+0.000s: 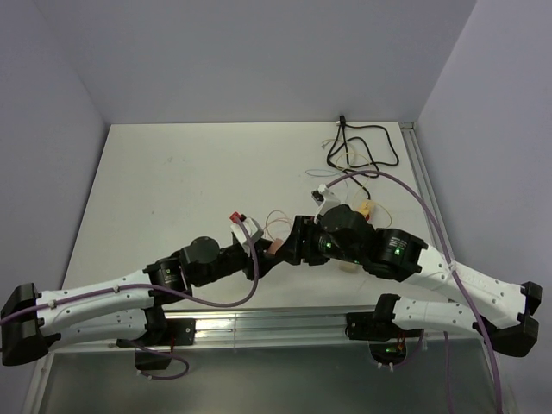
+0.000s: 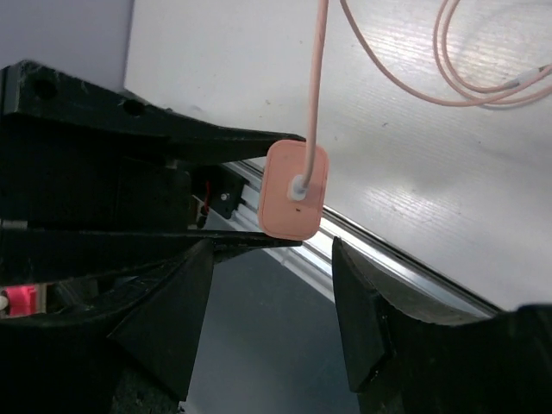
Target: Insert the plug
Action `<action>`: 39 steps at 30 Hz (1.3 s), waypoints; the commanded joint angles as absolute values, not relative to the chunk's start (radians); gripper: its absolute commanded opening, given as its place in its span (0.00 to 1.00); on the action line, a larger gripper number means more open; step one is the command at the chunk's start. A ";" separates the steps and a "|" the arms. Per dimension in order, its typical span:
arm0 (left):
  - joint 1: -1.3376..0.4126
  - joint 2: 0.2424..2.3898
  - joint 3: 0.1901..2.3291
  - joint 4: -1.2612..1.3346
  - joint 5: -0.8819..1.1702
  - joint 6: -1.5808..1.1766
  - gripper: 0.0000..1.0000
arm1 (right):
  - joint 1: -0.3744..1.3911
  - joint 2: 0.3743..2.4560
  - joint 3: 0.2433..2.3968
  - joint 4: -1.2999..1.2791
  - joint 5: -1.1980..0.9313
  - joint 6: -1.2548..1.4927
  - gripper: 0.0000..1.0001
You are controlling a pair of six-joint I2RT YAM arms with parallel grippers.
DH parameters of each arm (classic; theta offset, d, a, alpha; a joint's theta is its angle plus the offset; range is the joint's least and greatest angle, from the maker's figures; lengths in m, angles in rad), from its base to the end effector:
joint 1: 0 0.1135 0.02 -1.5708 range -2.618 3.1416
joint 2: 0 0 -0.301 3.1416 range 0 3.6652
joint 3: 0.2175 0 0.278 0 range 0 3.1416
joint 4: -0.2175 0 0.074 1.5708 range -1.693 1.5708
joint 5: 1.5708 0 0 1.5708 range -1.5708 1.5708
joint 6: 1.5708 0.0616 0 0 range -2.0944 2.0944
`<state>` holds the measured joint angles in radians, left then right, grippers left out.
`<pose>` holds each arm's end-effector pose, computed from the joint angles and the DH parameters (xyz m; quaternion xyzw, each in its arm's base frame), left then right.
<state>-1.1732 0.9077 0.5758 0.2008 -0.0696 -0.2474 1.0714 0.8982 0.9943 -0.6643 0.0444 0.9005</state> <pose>0.0989 -0.2244 0.3013 0.3150 0.6826 -0.4098 0.5166 0.1035 0.1841 0.3618 -0.0642 0.8745 0.3898 0.2815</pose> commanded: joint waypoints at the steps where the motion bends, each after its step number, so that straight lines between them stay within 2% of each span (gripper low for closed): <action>1: -1.209 0.902 0.575 0.238 -0.092 -0.226 0.00 | 1.088 0.940 1.045 -0.632 0.064 0.905 0.64; 10: -1.255 0.815 0.532 0.226 -0.100 -0.221 0.00 | 1.089 0.982 1.039 -0.627 0.069 0.910 0.60; 16: -1.259 0.758 0.502 0.238 -0.055 -0.221 0.00 | 1.092 0.994 0.983 -0.560 -0.034 0.914 0.51; 19: -1.261 0.756 0.488 0.258 -0.009 -0.218 0.00 | 1.094 1.002 0.968 -0.564 -0.044 0.910 0.40; 20: -1.262 0.759 0.482 0.265 0.017 -0.213 0.00 | 1.092 1.003 0.968 -0.568 -0.048 0.899 0.32; 24: -1.267 0.761 0.434 0.365 0.057 -0.210 0.00 | 1.092 1.034 0.977 -0.580 -0.122 0.864 0.15; 25: -1.267 0.767 0.428 0.388 0.064 -0.210 0.00 | 1.092 1.038 0.976 -0.578 -0.138 0.859 0.07; 27: -1.267 0.778 0.425 0.411 0.081 -0.216 0.00 | 1.092 1.054 0.973 -0.578 -0.167 0.857 0.00; 31: -1.267 0.807 0.442 0.423 0.097 -0.216 0.00 | 1.092 1.083 0.991 -0.604 -0.210 0.833 0.01; 34: -1.267 0.807 0.448 0.417 0.091 -0.207 0.00 | 1.094 1.091 1.005 -0.632 -0.227 0.805 0.20; 36: -1.267 0.804 0.448 0.417 0.092 -0.199 0.00 | 1.092 1.088 1.011 -0.647 -0.230 0.807 0.21; 38: -1.267 0.799 0.448 0.414 0.094 -0.195 0.00 | 1.092 1.080 1.011 -0.638 -0.264 0.808 0.10; 39: -1.267 0.798 0.448 0.413 0.098 -0.193 0.00 | 1.092 1.078 1.014 -0.634 -0.276 0.813 0.00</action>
<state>-1.2556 0.8200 0.4129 0.2558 0.0303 -0.2039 1.0786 1.0832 0.9764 -0.6708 -0.1417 0.8639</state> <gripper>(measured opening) 0.466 0.406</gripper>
